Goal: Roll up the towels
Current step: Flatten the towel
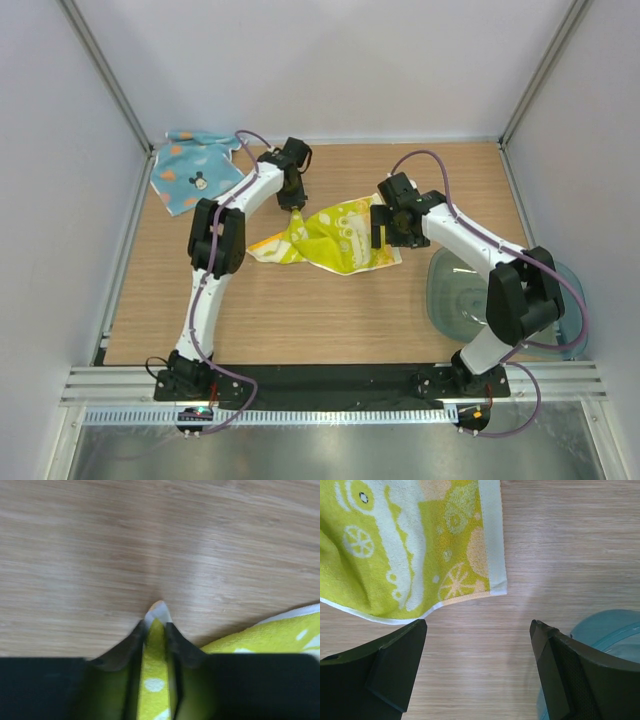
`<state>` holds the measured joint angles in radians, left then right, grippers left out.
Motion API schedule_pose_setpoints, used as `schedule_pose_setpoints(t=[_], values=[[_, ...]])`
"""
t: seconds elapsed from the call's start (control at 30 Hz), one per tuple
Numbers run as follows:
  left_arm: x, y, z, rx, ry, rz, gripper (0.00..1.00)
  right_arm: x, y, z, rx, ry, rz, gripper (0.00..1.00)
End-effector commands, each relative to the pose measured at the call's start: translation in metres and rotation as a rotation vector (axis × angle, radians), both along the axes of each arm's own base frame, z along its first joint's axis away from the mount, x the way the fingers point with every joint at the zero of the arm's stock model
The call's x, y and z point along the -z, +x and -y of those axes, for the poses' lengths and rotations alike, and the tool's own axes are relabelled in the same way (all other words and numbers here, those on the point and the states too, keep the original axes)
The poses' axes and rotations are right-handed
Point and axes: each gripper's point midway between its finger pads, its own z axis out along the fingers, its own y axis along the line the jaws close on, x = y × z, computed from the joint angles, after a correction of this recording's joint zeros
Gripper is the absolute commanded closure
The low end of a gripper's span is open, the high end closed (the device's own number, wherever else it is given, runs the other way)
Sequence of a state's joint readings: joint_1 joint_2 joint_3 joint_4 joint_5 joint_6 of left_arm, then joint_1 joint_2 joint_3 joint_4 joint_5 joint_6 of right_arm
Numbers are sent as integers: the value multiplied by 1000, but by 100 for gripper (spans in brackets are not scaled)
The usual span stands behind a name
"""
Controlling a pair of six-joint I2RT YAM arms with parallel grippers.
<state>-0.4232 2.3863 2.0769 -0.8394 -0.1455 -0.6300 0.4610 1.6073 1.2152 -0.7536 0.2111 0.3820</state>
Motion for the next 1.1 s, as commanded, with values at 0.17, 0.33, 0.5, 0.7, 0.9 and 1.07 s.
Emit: schedule_pose_setpoints(t=[0.17,0.33,0.5,0.7,0.9,1.07], values=[[-68,12,0,-5,-32,95,100,5,4,-8,-17,31,-6,10],[-159,-9,-40,-94,83,200,100,8,5,-9,5,45,-20,10],[-165,-105,-99,-185,234,107,90,10,4,-14,13,70,-32,10],[-126,-237,-138,-262,210,-57,5,16,-3,-11,15,58,-65,9],[-103,-278,-155,-278,184,-49,0,11,0,-8,17,36,-54,7],[-105,-243,-153,-294,207,18,0,10,1,-11,12,44,-67,6]])
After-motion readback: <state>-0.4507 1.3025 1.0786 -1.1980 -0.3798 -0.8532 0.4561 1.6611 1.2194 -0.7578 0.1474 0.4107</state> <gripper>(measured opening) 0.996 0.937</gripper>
